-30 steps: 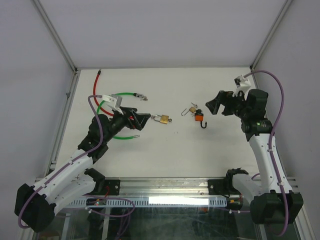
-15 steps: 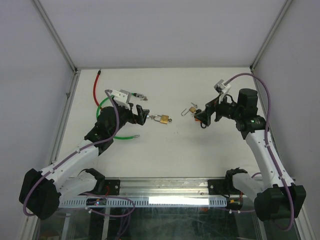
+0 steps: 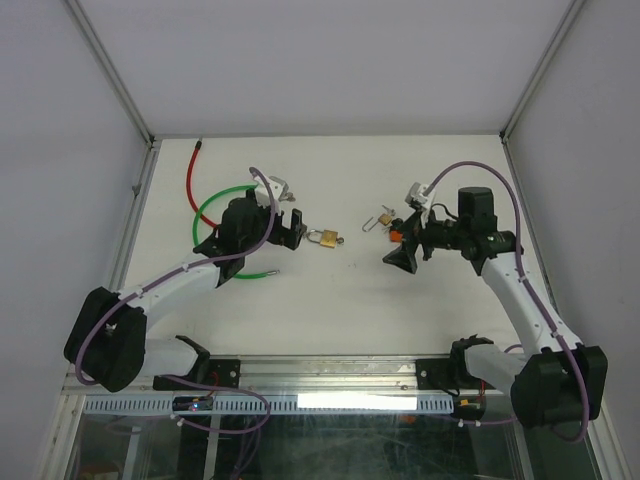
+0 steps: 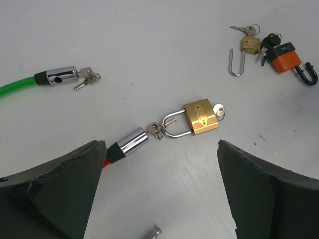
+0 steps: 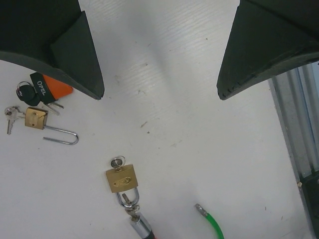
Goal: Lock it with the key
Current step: Pick up the lock from the center of the board.
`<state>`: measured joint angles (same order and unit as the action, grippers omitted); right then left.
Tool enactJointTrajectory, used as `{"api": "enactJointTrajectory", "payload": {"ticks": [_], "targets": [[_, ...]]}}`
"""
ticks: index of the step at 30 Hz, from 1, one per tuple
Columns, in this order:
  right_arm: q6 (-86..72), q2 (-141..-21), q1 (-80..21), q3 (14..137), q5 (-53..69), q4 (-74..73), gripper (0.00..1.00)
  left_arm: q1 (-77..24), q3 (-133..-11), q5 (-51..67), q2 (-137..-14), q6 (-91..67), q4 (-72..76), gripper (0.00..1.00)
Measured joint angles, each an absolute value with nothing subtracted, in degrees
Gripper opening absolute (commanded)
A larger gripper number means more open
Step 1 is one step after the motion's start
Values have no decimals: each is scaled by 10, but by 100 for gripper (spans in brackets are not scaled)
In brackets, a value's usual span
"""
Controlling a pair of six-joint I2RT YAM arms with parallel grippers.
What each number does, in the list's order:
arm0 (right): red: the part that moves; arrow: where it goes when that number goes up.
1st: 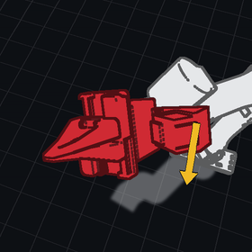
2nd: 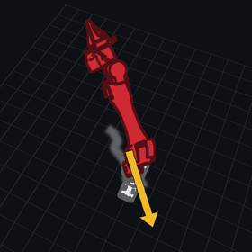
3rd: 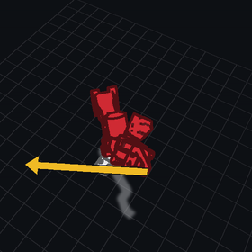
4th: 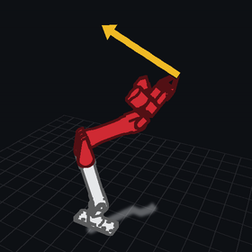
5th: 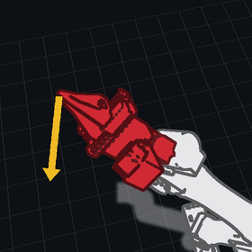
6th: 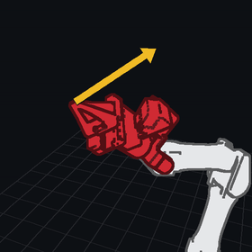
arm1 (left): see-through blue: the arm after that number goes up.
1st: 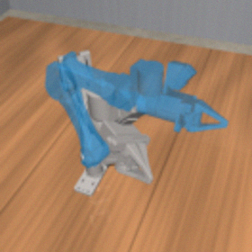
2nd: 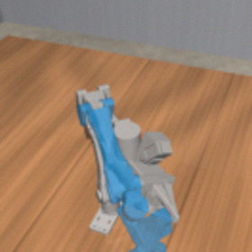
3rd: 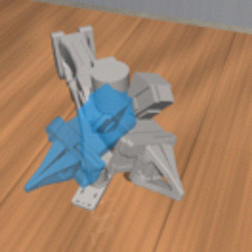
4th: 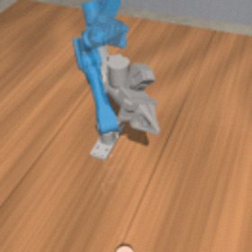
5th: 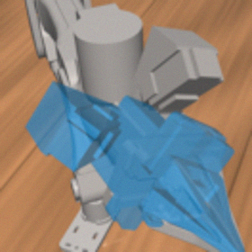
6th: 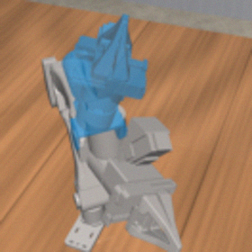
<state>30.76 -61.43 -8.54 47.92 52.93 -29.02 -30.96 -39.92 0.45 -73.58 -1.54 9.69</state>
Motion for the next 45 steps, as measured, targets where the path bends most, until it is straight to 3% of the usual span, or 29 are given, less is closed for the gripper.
{"api": "enactJointTrajectory", "payload": {"ticks": [12, 22, 28, 31, 41, 45], "targets": [[335, -734, -187, 511, 462, -286, 100, -227, -383, 138, -741, -125, 136, 98], [334, -937, -249, 703, 441, -251, 100, -213, -315, 185, -649, -203, 220, 99], [328, -1058, -277, 829, 440, -279, 99, -213, -255, 180, -575, -258, 341, 99], [329, -1112, -284, 879, 436, -302, 94, -214, -245, 173, -574, -271, 359, 99], [302, -1261, -313, 1037, 368, -389, 56, -218, -223, 152, -561, -292, 376, 99], [296, -1301, -321, 1076, 348, -414, 46, -218, -223, 151, -561, -295, 378, 99]]}}
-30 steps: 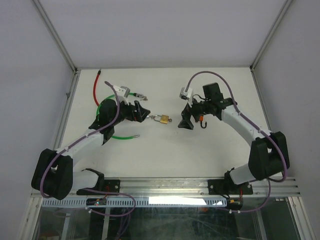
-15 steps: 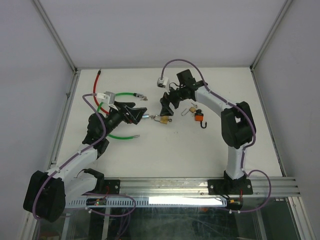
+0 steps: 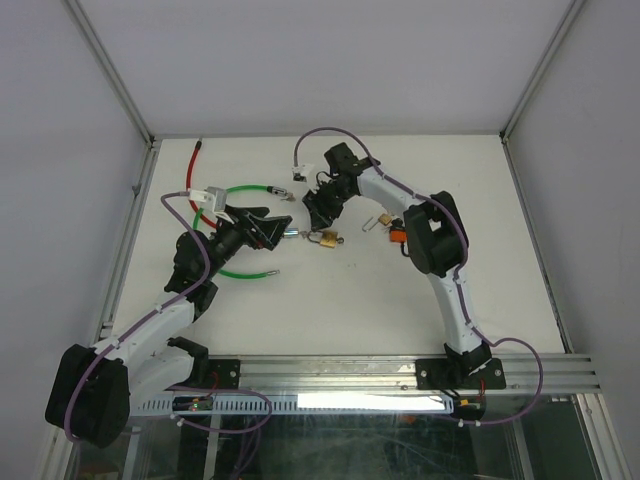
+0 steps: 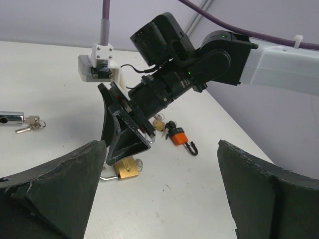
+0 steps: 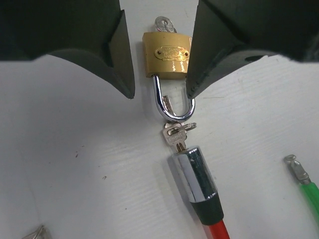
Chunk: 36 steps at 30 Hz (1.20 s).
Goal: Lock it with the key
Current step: Pick up the lock from the center of the board.
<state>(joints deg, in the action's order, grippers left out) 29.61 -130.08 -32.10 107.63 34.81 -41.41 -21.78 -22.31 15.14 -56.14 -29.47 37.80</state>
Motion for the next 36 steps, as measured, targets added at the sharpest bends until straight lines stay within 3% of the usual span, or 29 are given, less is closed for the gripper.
{"api": "enactJointTrajectory", "payload": {"ticks": [11, 36], "targets": [[298, -1320, -325, 1083, 332, -450, 32, -218, -223, 151, -561, -296, 382, 99], [302, -1330, -347, 1090, 268, -439, 23, -218, -223, 152, -561, -296, 382, 98]]}}
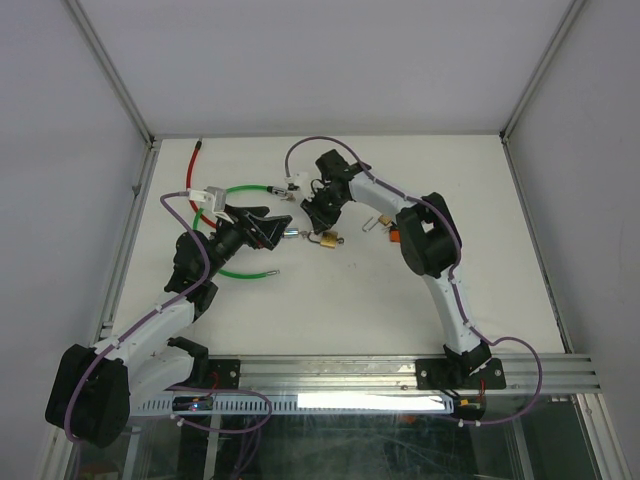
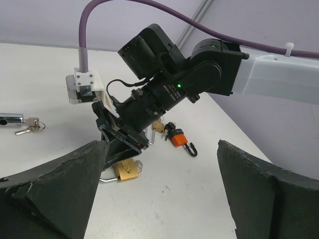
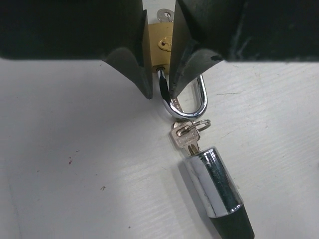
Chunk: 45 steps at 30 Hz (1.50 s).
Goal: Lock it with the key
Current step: Pick up the lock from the center of the board.
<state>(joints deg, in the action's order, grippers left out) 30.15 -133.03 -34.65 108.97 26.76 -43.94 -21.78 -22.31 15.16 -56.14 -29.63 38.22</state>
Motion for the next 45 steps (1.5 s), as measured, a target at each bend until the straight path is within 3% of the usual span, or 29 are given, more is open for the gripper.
{"api": "enactJointTrajectory", "payload": {"ticks": [9, 17, 35, 45], "targets": [[317, -1307, -359, 1049, 229, -396, 19, -218, -223, 152, -561, -296, 384, 98], [329, -1290, -364, 1020, 201, -365, 0, -218, -223, 152, -561, -296, 387, 98], [287, -1165, -294, 874, 296, -323, 0, -218, -222, 186, -562, -322, 393, 99], [229, -1037, -255, 747, 386, -236, 0, -221, -188, 253, -609, -442, 518, 96]]}}
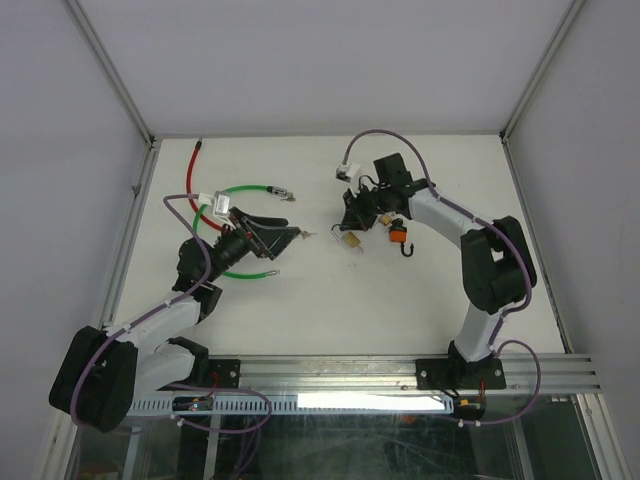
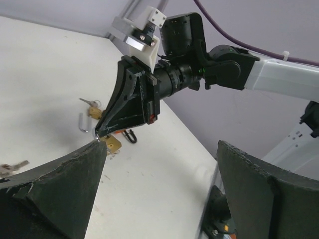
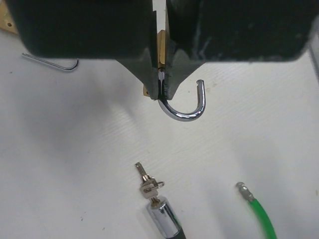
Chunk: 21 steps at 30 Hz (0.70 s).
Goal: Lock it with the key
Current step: Pick up the lock from the center of the board.
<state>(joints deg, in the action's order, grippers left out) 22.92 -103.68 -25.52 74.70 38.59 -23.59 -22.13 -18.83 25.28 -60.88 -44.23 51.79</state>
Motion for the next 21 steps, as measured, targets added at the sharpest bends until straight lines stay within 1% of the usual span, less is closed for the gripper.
{"api": "enactJointTrajectory", "payload": {"ticks": [9, 11, 18, 21], "targets": [[167, -964, -224, 664, 462, -164, 0, -269, -185, 240, -622, -474, 554, 93], [156, -955, -219, 656, 475, -150, 0, -276, -185, 227, -627, -475, 554, 90], [126, -945, -208, 640, 507, -106, 0, -297, -192, 181, -668, -476, 540, 74], [118, -943, -208, 638, 517, -98, 0, -308, -208, 167, -697, -476, 527, 70]]}}
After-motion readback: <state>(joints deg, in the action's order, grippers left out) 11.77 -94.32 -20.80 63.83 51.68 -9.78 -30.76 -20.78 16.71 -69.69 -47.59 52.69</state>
